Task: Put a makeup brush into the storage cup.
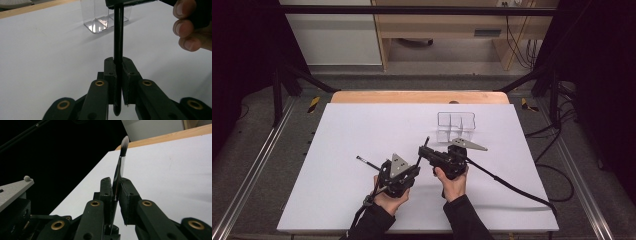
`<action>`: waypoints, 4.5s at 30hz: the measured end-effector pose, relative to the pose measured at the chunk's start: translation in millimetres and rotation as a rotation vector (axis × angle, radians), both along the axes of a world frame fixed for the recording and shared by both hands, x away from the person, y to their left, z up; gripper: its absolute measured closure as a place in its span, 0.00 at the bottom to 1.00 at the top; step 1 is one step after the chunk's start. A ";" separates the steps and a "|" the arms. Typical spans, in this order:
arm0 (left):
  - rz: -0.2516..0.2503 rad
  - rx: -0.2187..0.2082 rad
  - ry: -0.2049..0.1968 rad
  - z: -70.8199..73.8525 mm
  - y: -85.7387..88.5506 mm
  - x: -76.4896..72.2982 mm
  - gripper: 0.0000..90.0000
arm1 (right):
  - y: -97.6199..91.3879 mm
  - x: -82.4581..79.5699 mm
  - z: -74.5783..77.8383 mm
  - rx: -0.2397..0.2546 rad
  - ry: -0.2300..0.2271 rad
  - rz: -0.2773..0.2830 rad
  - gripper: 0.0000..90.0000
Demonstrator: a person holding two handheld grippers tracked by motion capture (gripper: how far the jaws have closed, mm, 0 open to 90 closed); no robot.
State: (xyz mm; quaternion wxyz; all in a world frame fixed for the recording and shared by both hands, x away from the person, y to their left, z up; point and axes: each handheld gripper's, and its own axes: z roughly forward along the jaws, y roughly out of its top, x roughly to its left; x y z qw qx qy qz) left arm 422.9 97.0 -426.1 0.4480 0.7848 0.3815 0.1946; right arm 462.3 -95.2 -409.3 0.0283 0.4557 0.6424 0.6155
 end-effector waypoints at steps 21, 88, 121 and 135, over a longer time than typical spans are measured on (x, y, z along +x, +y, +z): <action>-0.108 -0.014 -0.006 8.4 16.5 3.6 0.67 | -8.3 -5.1 10.5 -0.028 -0.083 0.009 0.94; 0.009 0.014 -0.018 15.0 129.6 19.3 0.11 | -65.6 30.3 53.1 -0.201 -0.234 -0.181 0.93; 0.000 0.040 0.000 11.1 129.6 22.9 0.10 | -79.5 77.3 76.7 -0.258 -0.239 -0.294 0.93; -0.002 0.034 -0.002 11.5 130.4 22.8 0.10 | -81.7 93.1 84.6 -0.275 -0.247 -0.353 0.93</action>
